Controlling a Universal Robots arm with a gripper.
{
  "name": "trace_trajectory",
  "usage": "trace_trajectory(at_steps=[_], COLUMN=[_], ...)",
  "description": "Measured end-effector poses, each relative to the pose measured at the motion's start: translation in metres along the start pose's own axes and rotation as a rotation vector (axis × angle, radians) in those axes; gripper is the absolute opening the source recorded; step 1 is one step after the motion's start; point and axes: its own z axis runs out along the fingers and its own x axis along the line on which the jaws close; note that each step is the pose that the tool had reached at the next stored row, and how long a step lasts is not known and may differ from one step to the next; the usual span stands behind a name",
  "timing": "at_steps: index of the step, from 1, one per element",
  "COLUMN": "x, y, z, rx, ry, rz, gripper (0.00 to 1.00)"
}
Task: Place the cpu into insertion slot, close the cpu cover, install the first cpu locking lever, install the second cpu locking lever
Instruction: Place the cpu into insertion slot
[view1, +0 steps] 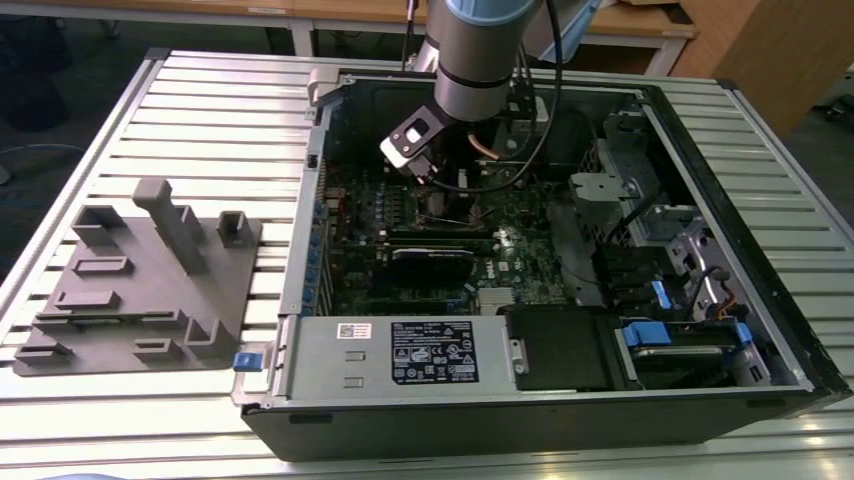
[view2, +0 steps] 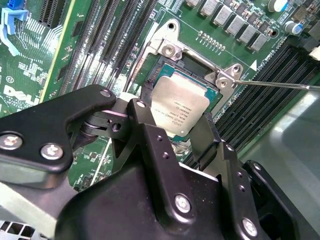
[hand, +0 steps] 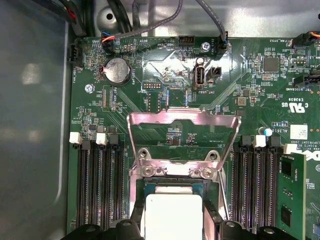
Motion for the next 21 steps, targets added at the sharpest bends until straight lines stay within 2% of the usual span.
trace_trajectory(at_steps=[6, 12, 17, 21], x=[0.0000, 0.0002, -0.0001, -0.0003], y=[-0.0001, -0.0001, -0.0001, 0.0000], z=[0.0001, -0.0029, -0.0031, -0.0027], rx=[-0.0001, -0.0002, 0.0001, -0.0002], ry=[0.0001, 0.0004, -0.0052, -0.0060], rz=[0.000, 0.000, 0.000, 0.001], gripper=[0.54, 0.54, 0.54, 0.54])
